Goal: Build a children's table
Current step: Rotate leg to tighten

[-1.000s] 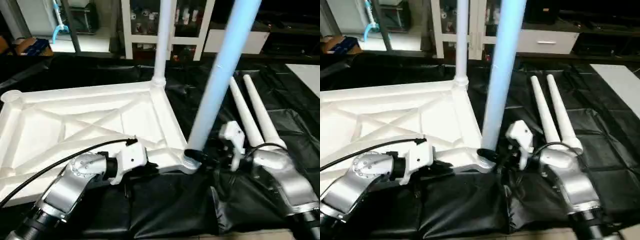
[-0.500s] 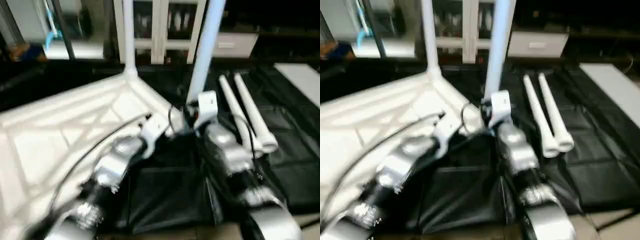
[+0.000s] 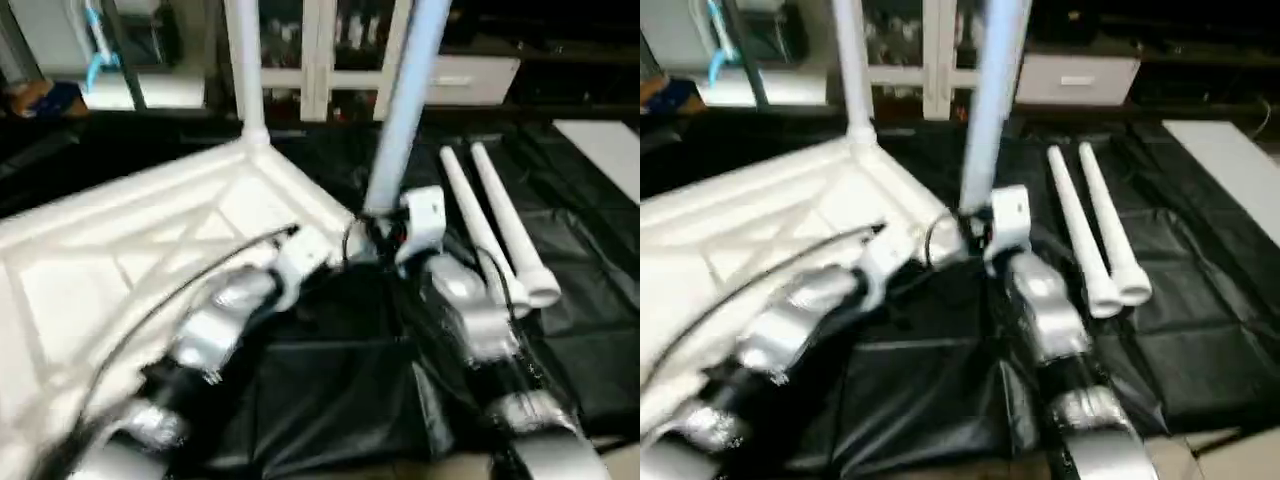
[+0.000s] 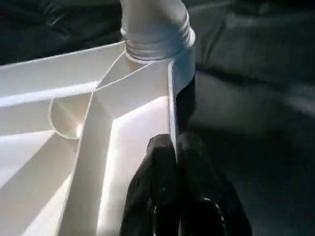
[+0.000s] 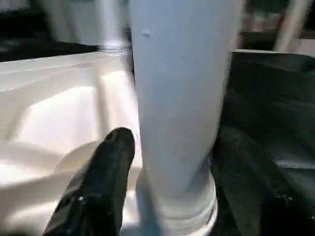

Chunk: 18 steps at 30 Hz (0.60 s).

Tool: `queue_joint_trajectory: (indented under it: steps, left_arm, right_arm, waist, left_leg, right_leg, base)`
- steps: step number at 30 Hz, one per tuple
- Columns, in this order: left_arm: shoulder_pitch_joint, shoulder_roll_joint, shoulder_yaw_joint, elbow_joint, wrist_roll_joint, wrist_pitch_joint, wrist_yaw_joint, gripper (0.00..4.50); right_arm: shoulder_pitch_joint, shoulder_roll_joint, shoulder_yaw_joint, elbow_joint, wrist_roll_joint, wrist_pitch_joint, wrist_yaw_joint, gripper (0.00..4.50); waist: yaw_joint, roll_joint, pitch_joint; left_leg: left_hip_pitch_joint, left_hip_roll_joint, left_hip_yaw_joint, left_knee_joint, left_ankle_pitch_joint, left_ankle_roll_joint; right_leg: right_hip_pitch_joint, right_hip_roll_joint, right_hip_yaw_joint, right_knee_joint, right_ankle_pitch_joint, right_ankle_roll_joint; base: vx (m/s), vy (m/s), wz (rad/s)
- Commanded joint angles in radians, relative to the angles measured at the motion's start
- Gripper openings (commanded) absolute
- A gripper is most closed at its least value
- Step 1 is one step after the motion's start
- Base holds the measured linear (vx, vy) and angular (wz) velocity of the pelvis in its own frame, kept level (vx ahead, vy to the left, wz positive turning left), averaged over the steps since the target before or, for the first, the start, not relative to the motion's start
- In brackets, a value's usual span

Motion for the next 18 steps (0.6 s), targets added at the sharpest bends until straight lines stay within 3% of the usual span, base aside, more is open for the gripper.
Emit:
queue_joint_trajectory:
  steps: [1, 2, 8, 10, 12, 17, 18]
  left_arm:
    - [0.012, 0.019, -0.02, -0.044, -0.006, -0.049, -0.067, 0.0]
    - [0.035, 0.051, -0.027, -0.079, -0.019, -0.076, -0.117, 0.0]
    - [0.129, 0.158, -0.029, -0.234, -0.106, -0.088, -0.288, 0.0]
    - [0.195, 0.203, -0.029, -0.349, -0.175, -0.07, -0.349, 0.0]
    - [0.21, 0.207, -0.031, -0.372, -0.19, -0.069, -0.361, 0.0]
    - [0.231, 0.198, -0.024, -0.414, -0.235, -0.042, -0.398, 0.0]
    - [0.23, 0.197, -0.025, -0.414, -0.234, -0.043, -0.397, 0.0]
  right_arm:
    - [0.017, -0.018, 0.07, -0.109, 0.046, 0.05, 0.14, 3.04]
    - [0.048, -0.061, 0.085, -0.164, 0.07, 0.07, 0.2, 3.04]
    - [0.138, -0.217, 0.092, -0.305, 0.117, 0.102, 0.37, 3.62]
    - [0.166, -0.291, 0.035, -0.351, 0.134, 0.124, 0.445, 3.82]
    - [0.171, -0.31, 0.026, -0.361, 0.146, 0.143, 0.467, 4.06]
    - [0.178, -0.359, 0.062, -0.365, 0.172, 0.18, 0.562, 4.06]
    - [0.177, -0.358, 0.069, -0.356, 0.166, 0.174, 0.569, 3.8]
  waist:
    - [0.007, 0.003, -0.06]
    - [0.005, 0.011, -0.057]
    - [0.005, 0.009, -0.052]
    - [0.01, 0.009, -0.053]
    - [0.015, 0.008, -0.051]
    - [0.02, 0.001, -0.048]
    - [0.019, -0.001, -0.048]
  left_leg:
    - [0.01, 0.021, -0.003, -0.073, -0.155, 0.053]
    - [0.012, 0.019, -0.002, -0.075, -0.179, 0.044]
    - [0.013, 0.022, 0.0, -0.079, -0.224, 0.019]
    - [0.014, 0.025, -0.001, -0.079, -0.227, 0.019]
    - [0.017, 0.024, 0.004, -0.078, -0.207, 0.032]
    - [0.014, 0.023, 0.005, -0.08, -0.235, 0.024]
    - [0.013, 0.022, 0.004, -0.079, -0.236, 0.022]
  right_leg:
    - [0.055, -0.039, 0.029, -0.057, -0.056, -0.205]
    - [0.05, -0.036, 0.029, -0.059, -0.08, -0.211]
    - [0.044, -0.037, 0.033, -0.062, -0.123, -0.217]
    - [0.045, -0.039, 0.033, -0.061, -0.126, -0.215]
    - [0.04, -0.033, 0.033, -0.06, -0.096, -0.224]
    - [0.04, -0.038, 0.035, -0.066, -0.174, -0.205]
    - [0.039, -0.038, 0.034, -0.068, -0.194, -0.197]
  base:
    - [0.0, 0.0, 0.0]
    - [0.0, 0.0, 0.0]
    - [0.0, 0.0, 0.0]
    - [0.0, 0.0, 0.0]
    - [0.0, 0.0, 0.0]
    - [0.0, 0.0, 0.0]
    - [0.0, 0.0, 0.0]
